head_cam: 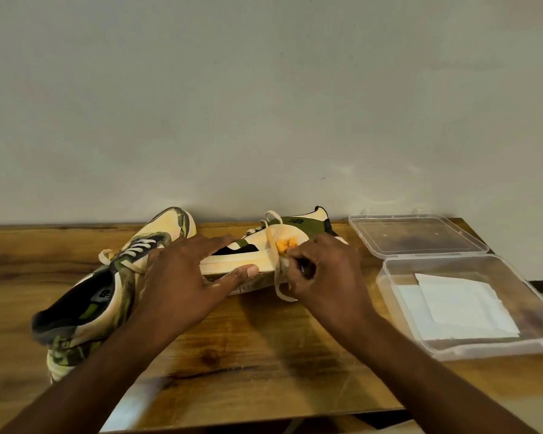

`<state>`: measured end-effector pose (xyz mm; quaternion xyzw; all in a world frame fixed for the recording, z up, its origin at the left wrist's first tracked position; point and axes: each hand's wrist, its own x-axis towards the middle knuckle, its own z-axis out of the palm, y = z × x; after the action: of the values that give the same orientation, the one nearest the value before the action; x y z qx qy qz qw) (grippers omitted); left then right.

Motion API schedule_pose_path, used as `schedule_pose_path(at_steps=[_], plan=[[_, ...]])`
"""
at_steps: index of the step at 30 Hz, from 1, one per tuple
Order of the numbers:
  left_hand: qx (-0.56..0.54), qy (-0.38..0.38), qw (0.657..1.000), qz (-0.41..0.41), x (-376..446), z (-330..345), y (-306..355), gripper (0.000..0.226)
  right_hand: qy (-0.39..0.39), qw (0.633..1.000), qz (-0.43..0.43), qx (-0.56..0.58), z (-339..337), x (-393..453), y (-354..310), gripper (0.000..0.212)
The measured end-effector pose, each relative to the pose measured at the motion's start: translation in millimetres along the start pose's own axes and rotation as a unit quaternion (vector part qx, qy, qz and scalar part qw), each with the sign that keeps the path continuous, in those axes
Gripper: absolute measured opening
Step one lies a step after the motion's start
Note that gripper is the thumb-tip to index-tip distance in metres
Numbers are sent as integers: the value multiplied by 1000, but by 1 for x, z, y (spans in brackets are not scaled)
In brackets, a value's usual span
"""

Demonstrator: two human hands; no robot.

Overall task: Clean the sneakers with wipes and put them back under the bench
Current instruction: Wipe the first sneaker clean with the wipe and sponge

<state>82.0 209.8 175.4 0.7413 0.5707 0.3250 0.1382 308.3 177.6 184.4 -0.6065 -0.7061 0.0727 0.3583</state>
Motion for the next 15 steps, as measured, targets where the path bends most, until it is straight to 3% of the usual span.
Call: schedule_pose_path(at_steps=[5, 8, 15], plan=[[-5, -1, 1000, 6, 2, 0, -2, 77, 99, 989, 104, 38, -33, 16, 40, 13], [6, 5, 1000, 3, 1, 0, 1, 77, 113, 985, 128, 37, -28, 16, 39, 13], [-1, 4, 1000, -5, 1, 1, 1, 78, 5, 1000, 26, 16, 9, 1, -1, 5]])
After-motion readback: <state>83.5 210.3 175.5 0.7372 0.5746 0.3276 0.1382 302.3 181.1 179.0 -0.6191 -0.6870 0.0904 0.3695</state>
